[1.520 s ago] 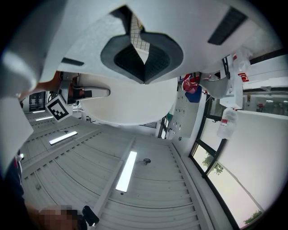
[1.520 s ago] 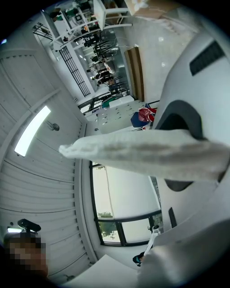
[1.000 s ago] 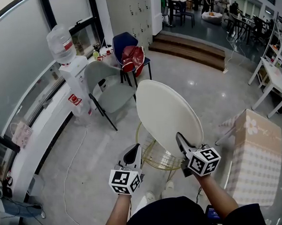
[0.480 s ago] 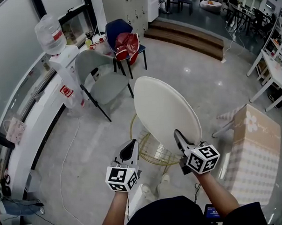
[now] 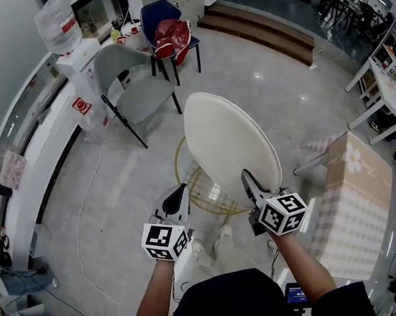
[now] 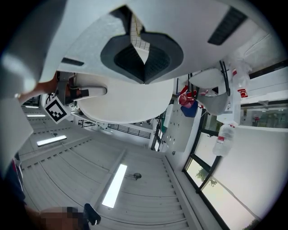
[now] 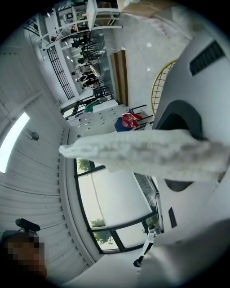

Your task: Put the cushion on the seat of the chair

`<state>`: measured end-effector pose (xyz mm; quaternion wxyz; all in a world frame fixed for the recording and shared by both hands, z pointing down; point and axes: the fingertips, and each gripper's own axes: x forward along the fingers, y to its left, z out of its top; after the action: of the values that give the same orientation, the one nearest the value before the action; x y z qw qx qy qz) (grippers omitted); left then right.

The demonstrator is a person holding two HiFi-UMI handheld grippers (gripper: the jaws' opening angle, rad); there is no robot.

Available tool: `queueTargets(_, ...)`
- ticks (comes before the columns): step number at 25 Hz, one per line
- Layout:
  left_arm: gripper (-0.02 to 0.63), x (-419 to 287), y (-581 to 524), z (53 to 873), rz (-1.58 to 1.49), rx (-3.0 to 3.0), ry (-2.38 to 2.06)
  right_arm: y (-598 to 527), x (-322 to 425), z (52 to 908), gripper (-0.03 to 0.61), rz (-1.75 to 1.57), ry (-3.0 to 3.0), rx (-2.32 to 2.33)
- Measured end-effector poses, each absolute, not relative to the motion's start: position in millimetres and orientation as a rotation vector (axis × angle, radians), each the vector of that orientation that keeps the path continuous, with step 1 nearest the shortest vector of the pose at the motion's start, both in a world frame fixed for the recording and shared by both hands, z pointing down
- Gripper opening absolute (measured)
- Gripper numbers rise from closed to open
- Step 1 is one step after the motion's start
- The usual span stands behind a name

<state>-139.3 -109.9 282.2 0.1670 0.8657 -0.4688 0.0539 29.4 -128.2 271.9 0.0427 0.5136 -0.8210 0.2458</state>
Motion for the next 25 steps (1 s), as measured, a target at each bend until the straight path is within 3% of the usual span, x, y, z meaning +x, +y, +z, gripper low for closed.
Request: queueTargets(25,0.005,-112.4,-90.8,409.9,0.336,2.328,-1.209,-105.8,44.0,410.6,0.067,0.991,-2.320,1.507)
